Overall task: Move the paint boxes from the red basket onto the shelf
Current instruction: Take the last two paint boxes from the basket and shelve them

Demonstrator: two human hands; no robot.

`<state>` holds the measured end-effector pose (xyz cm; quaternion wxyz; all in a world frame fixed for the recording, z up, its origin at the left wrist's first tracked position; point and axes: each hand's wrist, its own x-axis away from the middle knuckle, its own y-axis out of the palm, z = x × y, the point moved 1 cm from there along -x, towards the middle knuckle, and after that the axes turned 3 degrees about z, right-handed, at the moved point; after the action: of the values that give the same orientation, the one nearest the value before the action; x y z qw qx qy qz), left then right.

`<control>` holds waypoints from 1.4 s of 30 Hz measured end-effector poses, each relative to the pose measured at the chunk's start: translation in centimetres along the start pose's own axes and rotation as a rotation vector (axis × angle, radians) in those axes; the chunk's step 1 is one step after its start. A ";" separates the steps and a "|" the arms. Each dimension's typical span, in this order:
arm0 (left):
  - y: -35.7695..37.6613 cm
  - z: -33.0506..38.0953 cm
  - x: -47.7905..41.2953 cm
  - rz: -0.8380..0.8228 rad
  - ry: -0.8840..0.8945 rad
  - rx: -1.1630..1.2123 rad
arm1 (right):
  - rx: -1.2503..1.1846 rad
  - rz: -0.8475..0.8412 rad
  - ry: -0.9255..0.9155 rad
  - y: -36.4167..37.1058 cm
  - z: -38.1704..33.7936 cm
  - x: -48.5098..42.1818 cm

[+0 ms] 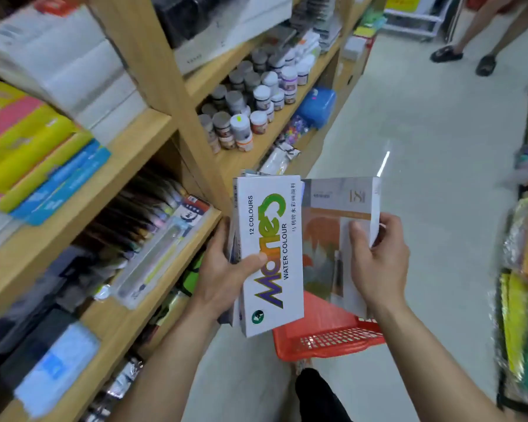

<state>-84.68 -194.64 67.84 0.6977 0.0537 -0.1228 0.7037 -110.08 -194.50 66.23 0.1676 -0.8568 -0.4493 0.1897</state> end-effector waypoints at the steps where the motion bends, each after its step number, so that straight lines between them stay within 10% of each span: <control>1: -1.7 1.3 1.9 0.028 0.029 0.021 | -0.043 0.008 -0.042 -0.1 -2.2 0.8; 19: -31.7 8.4 37.3 0.799 0.265 0.231 | -0.513 -0.410 -0.469 5.0 -31.7 25.8; 34: -41.4 9.0 23.5 0.852 -0.040 0.534 | -0.383 -0.332 -0.411 9.9 -29.5 21.2; 42: -41.2 8.0 21.1 0.879 -0.070 0.090 | -0.431 -0.342 -0.390 10.9 -29.5 20.5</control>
<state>-44.84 -176.34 84.84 0.3247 0.0507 -0.1266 0.9359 -77.60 -186.75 83.36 -0.0771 -0.7322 -0.6399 0.2200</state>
